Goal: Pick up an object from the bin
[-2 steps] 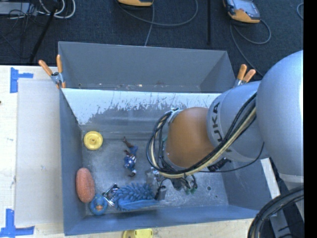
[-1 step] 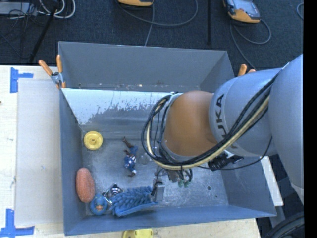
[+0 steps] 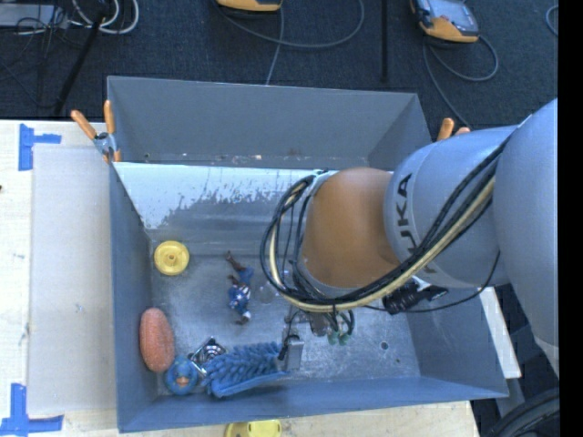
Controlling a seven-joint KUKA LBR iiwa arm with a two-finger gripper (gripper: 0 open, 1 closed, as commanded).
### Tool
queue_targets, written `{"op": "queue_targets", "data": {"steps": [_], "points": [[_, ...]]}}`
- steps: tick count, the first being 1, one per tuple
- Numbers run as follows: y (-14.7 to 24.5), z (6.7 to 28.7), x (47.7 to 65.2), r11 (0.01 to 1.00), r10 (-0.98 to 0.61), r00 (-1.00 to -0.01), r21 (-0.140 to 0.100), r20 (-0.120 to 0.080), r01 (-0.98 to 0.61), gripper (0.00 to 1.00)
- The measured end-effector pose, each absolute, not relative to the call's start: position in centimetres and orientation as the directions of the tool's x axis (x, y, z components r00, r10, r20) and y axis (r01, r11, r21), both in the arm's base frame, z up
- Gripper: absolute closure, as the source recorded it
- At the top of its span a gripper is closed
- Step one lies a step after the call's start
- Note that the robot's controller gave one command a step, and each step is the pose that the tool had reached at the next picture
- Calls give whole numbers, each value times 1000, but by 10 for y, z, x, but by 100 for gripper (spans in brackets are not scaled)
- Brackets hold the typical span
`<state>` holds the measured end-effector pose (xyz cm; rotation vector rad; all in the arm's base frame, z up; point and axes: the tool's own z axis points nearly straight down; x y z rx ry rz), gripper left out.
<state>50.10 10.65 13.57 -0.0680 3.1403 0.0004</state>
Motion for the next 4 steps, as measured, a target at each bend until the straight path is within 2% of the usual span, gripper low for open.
{"op": "queue_targets", "data": {"steps": [1,2,3,4], "points": [[108,99,501,994,-110,-994,0,-3,-110,0],[112,75,493,958,-286,-958,1,4,-286,0],[131,70,487,984,-180,-984,1,1,-180,100],[131,70,487,984,-181,-984,1,0,-181,100]]}}
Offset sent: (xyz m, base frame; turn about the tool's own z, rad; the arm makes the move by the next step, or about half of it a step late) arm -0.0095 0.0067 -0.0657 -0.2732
